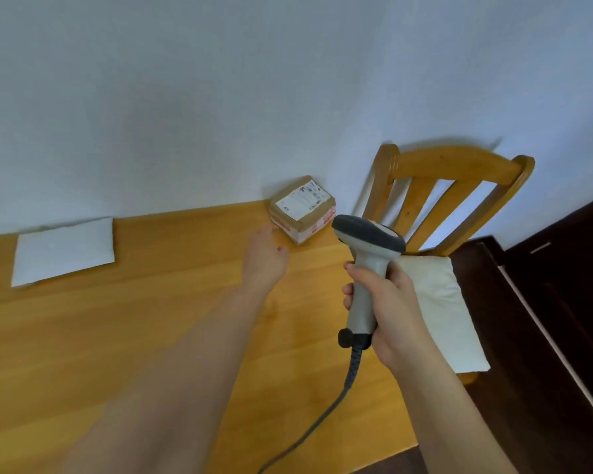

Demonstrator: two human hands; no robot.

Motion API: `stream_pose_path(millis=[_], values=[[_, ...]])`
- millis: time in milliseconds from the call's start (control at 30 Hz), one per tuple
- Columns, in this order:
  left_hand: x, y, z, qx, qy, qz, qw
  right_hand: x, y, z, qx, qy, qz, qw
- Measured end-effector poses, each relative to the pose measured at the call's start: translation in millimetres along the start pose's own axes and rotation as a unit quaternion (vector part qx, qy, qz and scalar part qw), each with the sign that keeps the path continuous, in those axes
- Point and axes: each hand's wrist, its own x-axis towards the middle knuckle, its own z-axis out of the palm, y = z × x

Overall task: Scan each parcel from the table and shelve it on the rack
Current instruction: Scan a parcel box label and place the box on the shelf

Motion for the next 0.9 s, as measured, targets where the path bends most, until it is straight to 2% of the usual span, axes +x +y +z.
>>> stream_pose_path(millis=[100, 300, 400, 533, 667, 767, 900], values=[[46.8, 0.6, 27.2, 0.11, -0.027, 0.086, 0.99, 41.0, 9.2, 13.0, -0.007, 0.006, 0.023, 1.0], [113.6, -17.7, 61.4, 0.314, -0.095, 0.13, 0.936, 92.4, 31.8, 19.5, -0.037, 0.011, 0.056, 0.998], [123.4, -26.0, 73.0, 0.272, -0.104, 0.103, 0.951, 100.1, 37.8, 15.1, -0.043, 0.015, 0.065, 0.997], [101.2, -33.5, 72.3, 0.192, -0.109, 0.141, 0.965, 97.0, 37.6, 10.4, -0.048, 0.016, 0.073, 0.996], [59.1, -44.7, 57.1, 0.197, -0.131, 0.127, 0.963, 88.1, 36.5, 8.2, -0.046, -0.001, 0.078, 0.996], [14.0, -73.8, 42.9, 0.235, -0.112, 0.082, 0.962, 75.4, 36.7, 9.5, -0.051, -0.03, 0.084, 0.995], [-60.7, -116.9, 20.1, 0.258, -0.042, -0.048, 0.964, 48.3, 39.3, 15.4, -0.075, -0.088, 0.1, 0.988]])
